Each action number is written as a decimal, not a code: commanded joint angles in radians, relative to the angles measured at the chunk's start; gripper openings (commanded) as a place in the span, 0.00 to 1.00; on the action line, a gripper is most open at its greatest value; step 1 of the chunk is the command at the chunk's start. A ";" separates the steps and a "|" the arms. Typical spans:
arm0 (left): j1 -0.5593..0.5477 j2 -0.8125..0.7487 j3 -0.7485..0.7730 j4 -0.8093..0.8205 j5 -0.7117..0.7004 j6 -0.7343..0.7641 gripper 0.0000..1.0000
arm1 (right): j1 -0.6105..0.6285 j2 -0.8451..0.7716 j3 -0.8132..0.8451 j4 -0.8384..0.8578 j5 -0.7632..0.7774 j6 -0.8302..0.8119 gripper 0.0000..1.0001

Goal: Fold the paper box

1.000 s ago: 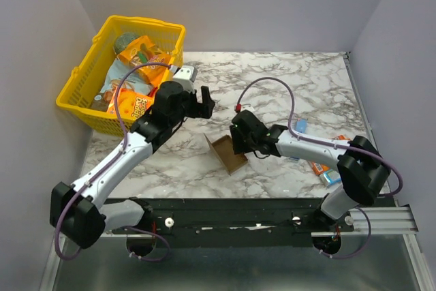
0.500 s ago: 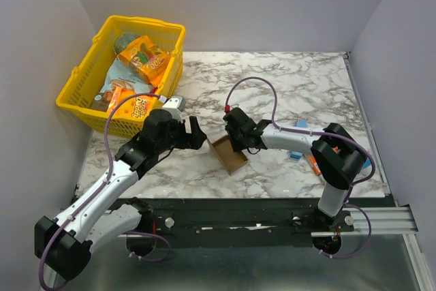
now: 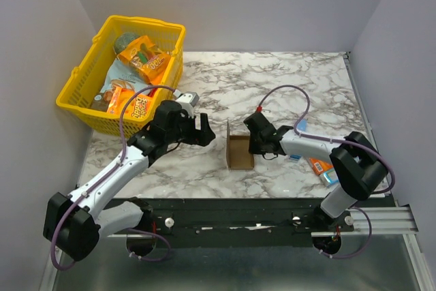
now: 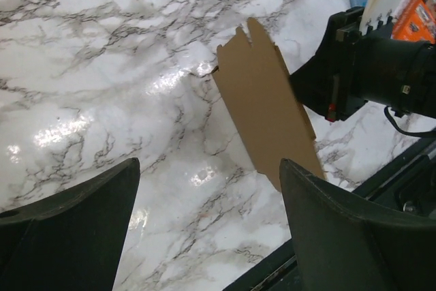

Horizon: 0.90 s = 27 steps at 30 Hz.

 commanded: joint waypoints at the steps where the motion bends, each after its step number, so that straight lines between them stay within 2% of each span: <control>1: -0.001 0.015 0.029 0.101 0.171 0.029 0.92 | 0.004 -0.031 -0.042 -0.023 0.009 0.146 0.32; 3: -0.009 0.050 0.040 0.123 0.243 0.009 0.92 | 0.004 -0.042 -0.029 -0.021 0.009 0.140 0.56; 6: -0.070 0.108 0.081 0.103 0.229 0.043 0.91 | 0.002 -0.071 -0.017 -0.037 0.032 0.126 0.70; 10: -0.159 0.180 0.147 -0.036 0.107 0.110 0.89 | -0.002 -0.127 -0.029 -0.050 0.064 0.114 0.73; 13: -0.182 0.229 0.169 -0.090 0.051 0.127 0.86 | -0.004 -0.190 -0.035 -0.069 0.096 0.099 0.73; 15: -0.191 0.252 0.173 -0.096 0.051 0.136 0.78 | -0.006 -0.221 -0.040 -0.092 0.136 0.094 0.73; 16: -0.196 0.259 0.176 -0.100 0.047 0.141 0.67 | -0.006 -0.241 -0.043 -0.096 0.150 0.086 0.74; 17: -0.201 0.265 0.181 -0.106 0.024 0.149 0.63 | -0.012 -0.275 -0.051 -0.106 0.173 0.080 0.74; 23: -0.213 0.332 0.222 -0.123 0.050 0.202 0.57 | -0.071 -0.371 -0.075 -0.118 0.196 0.011 0.74; 27: -0.233 0.403 0.254 -0.138 0.084 0.257 0.42 | -0.101 -0.448 -0.086 -0.113 0.221 -0.044 0.74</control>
